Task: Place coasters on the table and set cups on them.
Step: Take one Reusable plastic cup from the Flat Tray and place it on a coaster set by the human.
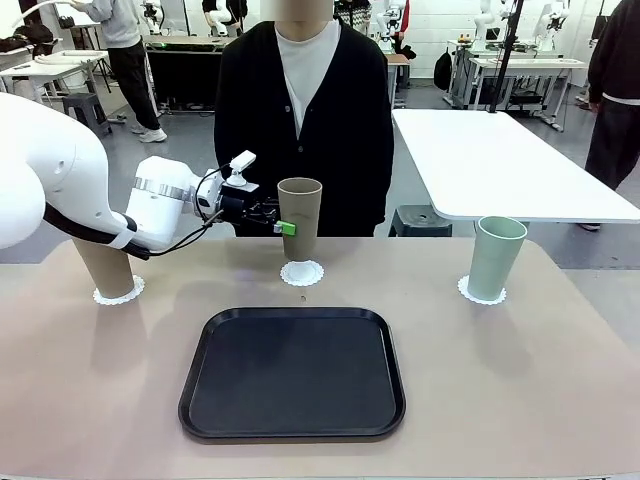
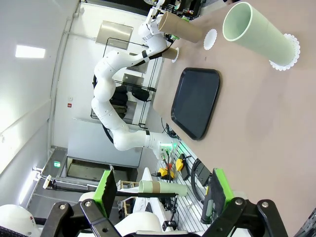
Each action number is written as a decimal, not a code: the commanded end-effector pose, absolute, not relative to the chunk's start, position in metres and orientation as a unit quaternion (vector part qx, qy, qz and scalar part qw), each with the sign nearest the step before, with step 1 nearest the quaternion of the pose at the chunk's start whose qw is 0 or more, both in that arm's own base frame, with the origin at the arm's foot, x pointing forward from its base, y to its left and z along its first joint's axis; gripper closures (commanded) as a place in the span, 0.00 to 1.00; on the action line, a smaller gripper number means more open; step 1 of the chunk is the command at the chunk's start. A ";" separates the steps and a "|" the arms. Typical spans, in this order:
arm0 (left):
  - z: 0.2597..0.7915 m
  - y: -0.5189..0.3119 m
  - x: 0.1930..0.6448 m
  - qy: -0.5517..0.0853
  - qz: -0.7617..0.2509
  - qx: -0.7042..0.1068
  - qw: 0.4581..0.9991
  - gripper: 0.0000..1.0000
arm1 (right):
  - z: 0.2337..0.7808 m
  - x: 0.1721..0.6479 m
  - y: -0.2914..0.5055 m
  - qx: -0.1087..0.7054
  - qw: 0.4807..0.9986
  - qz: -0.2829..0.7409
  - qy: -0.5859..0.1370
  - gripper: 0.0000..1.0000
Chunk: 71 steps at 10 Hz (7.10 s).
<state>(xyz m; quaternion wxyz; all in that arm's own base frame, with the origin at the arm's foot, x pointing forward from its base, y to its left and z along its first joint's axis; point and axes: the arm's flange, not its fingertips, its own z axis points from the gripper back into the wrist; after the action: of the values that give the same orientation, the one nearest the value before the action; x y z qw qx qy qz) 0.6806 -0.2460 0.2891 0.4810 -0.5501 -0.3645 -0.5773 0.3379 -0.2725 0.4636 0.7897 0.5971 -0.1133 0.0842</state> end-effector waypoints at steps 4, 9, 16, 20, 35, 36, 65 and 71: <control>0.293 -0.252 0.702 -0.355 -0.591 -0.559 0.461 0.13 | 0.464 0.337 -0.273 0.598 0.789 0.082 -0.113 0.00; 0.289 -0.252 0.693 -0.356 -0.595 -0.549 0.467 0.13 | 0.464 0.337 -0.273 0.598 0.789 0.082 -0.113 0.00; 0.274 -0.269 0.724 -0.330 -0.624 -0.583 0.403 0.13 | 0.464 0.337 -0.273 0.598 0.789 0.082 -0.113 0.00; 0.270 -0.273 0.722 -0.317 -0.639 -0.578 0.396 0.13 | 0.464 0.337 -0.273 0.598 0.789 0.082 -0.113 0.00; 0.255 -0.267 0.725 -0.297 -0.659 -0.565 0.398 0.13 | 0.464 0.337 -0.273 0.598 0.789 0.082 -0.113 0.00; 0.254 -0.267 0.725 -0.295 -0.660 -0.564 0.399 0.00 | 0.464 0.337 -0.273 0.598 0.789 0.082 -0.113 0.00; 0.301 -0.269 0.704 -0.195 -0.766 -0.383 0.478 0.00 | 0.464 0.337 -0.273 0.598 0.789 0.082 -0.113 0.00; 0.393 -0.249 0.642 -0.072 -0.809 -0.161 0.560 0.00 | 0.464 0.337 -0.273 0.598 0.789 0.082 -0.113 0.00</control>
<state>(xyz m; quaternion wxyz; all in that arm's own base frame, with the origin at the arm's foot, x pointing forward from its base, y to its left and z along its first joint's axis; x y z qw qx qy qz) 0.6976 -0.2559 0.3851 0.5280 -0.2113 -0.1077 -0.8154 0.3380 -0.2724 0.4634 0.7896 0.5972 -0.1130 0.0842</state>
